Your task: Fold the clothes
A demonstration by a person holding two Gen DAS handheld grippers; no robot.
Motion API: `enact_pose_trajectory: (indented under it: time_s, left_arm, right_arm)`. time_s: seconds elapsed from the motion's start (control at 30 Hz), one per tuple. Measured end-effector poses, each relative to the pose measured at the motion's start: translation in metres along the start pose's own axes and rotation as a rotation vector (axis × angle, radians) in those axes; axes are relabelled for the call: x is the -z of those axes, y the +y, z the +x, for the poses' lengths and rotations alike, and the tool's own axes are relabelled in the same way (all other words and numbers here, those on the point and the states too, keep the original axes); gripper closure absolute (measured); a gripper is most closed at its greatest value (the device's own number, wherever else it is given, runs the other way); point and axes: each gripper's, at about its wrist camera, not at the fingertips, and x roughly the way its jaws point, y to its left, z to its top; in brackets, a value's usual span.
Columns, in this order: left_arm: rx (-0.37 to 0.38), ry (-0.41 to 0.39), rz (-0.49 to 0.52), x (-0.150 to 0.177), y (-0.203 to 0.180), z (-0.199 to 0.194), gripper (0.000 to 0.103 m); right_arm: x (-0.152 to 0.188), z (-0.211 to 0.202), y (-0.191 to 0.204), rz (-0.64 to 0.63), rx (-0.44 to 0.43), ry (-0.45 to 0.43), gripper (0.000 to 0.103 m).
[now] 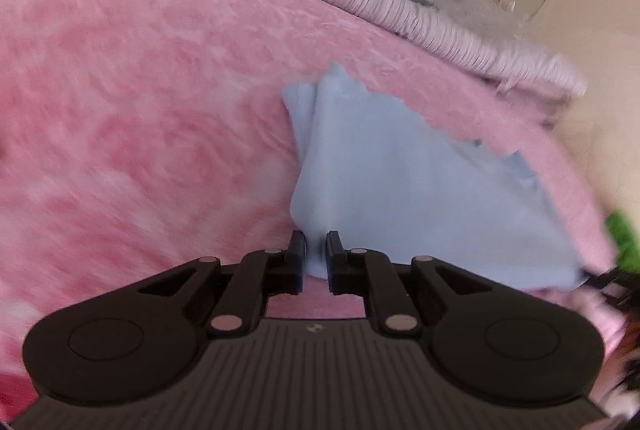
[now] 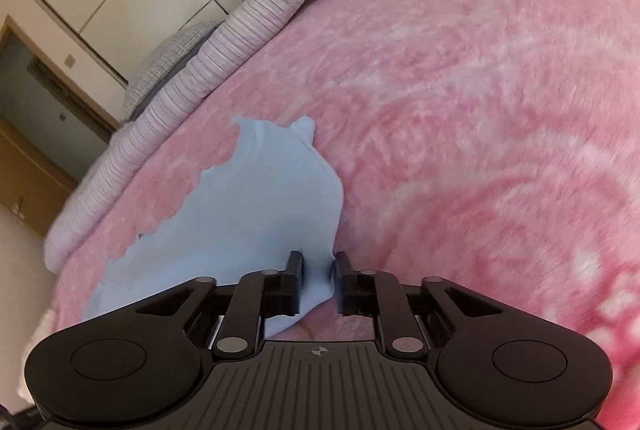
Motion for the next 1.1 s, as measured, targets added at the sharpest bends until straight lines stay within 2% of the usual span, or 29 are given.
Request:
enact_pose_trajectory:
  time_s: [0.03,0.1,0.13,0.17,0.23,0.33,0.4,0.5,0.57,0.63,0.7,0.8,0.93,1.03,1.1]
  left_arm:
    - [-0.057,-0.013,0.027,-0.001,-0.002,-0.008,0.095]
    - [-0.125,-0.042,0.046,-0.005,-0.005,-0.021,0.096]
    - [-0.126,-0.052,0.057,-0.007,-0.011,-0.024,0.096]
    - [-0.100,-0.055,0.073,-0.009,-0.019,-0.022,0.096]
    - [-0.049,-0.062,0.106,-0.012,-0.036,-0.019,0.096]
    - [0.025,-0.062,0.154,-0.015,-0.061,-0.011,0.095]
    - [0.032,-0.018,0.175,-0.010,-0.069,0.008,0.095]
    - [-0.046,0.076,0.196,-0.004,-0.068,0.036,0.098]
    - [-0.053,0.059,0.207,-0.010,-0.069,0.033,0.098]
    - [-0.052,0.036,0.221,-0.017,-0.071,0.030,0.099]
    - [-0.021,0.002,0.247,-0.030,-0.083,0.031,0.099]
    - [0.031,-0.006,0.296,-0.046,-0.104,0.051,0.099]
    - [0.071,0.052,0.405,-0.050,-0.136,0.096,0.099]
    - [0.031,0.073,0.489,-0.051,-0.146,0.134,0.098]
    - [-0.002,0.056,0.495,-0.057,-0.143,0.149,0.097]
  right_arm:
    - [-0.002,-0.007,0.003,-0.035,0.031,-0.013,0.081]
    - [-0.004,-0.022,0.011,-0.109,0.137,-0.078,0.080]
    - [-0.006,-0.027,0.016,-0.142,0.182,-0.111,0.080]
    - [-0.007,-0.031,0.021,-0.169,0.189,-0.138,0.080]
    - [-0.008,-0.034,0.033,-0.207,0.107,-0.162,0.080]
    - [0.000,-0.018,0.054,-0.276,-0.007,-0.095,0.080]
    - [0.010,-0.002,0.058,-0.316,0.005,-0.054,0.080]
    - [0.020,0.018,0.040,-0.293,0.085,0.006,0.082]
    - [0.013,0.012,0.029,-0.258,0.133,-0.006,0.081]
    - [0.001,0.003,0.025,-0.246,0.121,-0.028,0.081]
    - [-0.010,0.005,0.038,-0.303,0.070,-0.045,0.081]
    - [-0.021,0.019,0.062,-0.414,-0.008,-0.045,0.081]
    - [-0.015,0.072,0.099,-0.583,-0.058,0.060,0.081]
    - [-0.007,0.108,0.109,-0.681,-0.038,0.094,0.082]
    - [-0.015,0.121,0.104,-0.664,0.051,0.067,0.081]
